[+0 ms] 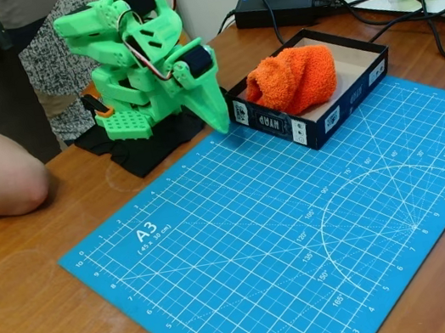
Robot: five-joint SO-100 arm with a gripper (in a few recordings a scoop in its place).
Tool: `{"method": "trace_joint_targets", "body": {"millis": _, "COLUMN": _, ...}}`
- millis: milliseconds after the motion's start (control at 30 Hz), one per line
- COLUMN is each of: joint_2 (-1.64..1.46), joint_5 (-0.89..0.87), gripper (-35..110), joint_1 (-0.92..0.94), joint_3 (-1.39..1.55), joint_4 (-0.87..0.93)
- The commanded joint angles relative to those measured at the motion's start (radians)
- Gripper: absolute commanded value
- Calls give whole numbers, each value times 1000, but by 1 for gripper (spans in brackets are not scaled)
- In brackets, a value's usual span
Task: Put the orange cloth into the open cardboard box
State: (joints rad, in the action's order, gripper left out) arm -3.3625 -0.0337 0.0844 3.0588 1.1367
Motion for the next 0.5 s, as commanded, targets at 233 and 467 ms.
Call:
{"method": "trace_joint_targets", "body": {"millis": 233, "joint_2": -11, "joint_5": 6, "gripper": 0, "joint_1": -25, "joint_3": 6, "joint_4": 17}}
{"method": "trace_joint_targets", "body": {"millis": 467, "joint_2": -11, "joint_5": -28, "gripper": 0, "joint_1": 23, "joint_3": 6, "joint_4": 17}}
